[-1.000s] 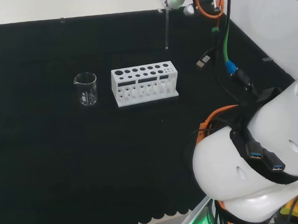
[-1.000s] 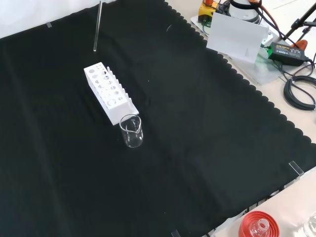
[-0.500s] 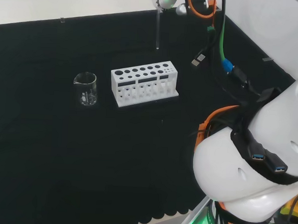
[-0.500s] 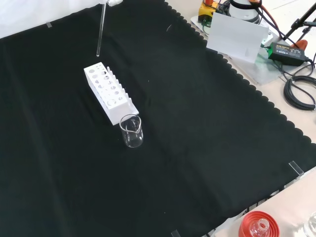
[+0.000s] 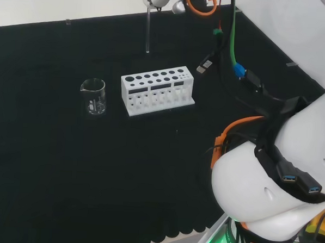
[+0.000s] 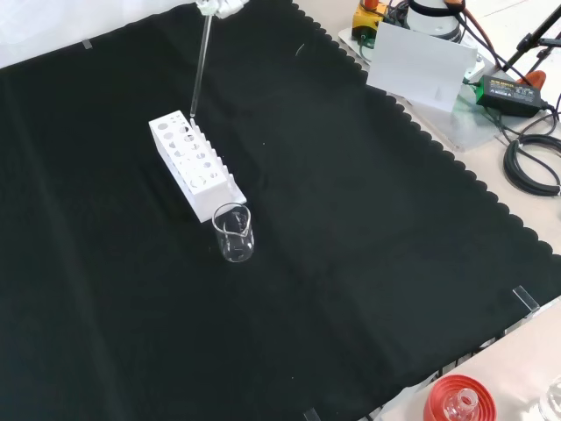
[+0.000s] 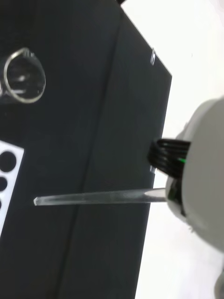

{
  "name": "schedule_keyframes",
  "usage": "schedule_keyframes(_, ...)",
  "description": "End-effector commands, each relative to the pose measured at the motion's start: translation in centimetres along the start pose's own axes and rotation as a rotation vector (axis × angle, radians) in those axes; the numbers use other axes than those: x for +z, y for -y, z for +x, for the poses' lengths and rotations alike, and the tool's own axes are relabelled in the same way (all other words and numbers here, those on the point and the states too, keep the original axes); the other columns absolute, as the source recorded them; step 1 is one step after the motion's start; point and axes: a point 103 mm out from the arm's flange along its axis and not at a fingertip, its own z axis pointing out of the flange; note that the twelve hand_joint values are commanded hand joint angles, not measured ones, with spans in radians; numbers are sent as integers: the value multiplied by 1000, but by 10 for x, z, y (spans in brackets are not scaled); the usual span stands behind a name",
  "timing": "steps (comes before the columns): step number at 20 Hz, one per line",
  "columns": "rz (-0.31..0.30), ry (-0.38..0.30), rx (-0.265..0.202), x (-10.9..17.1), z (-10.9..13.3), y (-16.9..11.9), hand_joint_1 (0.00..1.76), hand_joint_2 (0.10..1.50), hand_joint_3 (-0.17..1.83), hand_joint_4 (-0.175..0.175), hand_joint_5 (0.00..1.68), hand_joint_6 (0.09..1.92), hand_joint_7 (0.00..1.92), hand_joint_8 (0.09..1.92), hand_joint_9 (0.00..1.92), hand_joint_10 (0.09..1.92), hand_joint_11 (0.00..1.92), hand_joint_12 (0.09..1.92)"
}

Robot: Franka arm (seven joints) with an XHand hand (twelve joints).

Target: Stir in the beaker to the left of the white test tube rack with the glass rod.

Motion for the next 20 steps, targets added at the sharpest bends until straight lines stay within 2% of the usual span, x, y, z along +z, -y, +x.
schedule_keyframes(1,-16,-18,-97,-15,54,1,1332,565,846,-175,1199,685,1345,846,1668,548,1556,659)
schedule_keyframes(11,17,-41,-198,-4,114,-10,1332,564,846,-175,1200,683,1346,844,1670,544,1558,660)
schedule_keyframes(17,32,-55,-242,6,133,-22,1332,564,846,-175,1200,682,1346,843,1671,542,1558,660)
schedule_keyframes(20,33,-57,-250,7,137,-27,1332,564,846,-175,1200,682,1347,843,1672,541,1558,660)
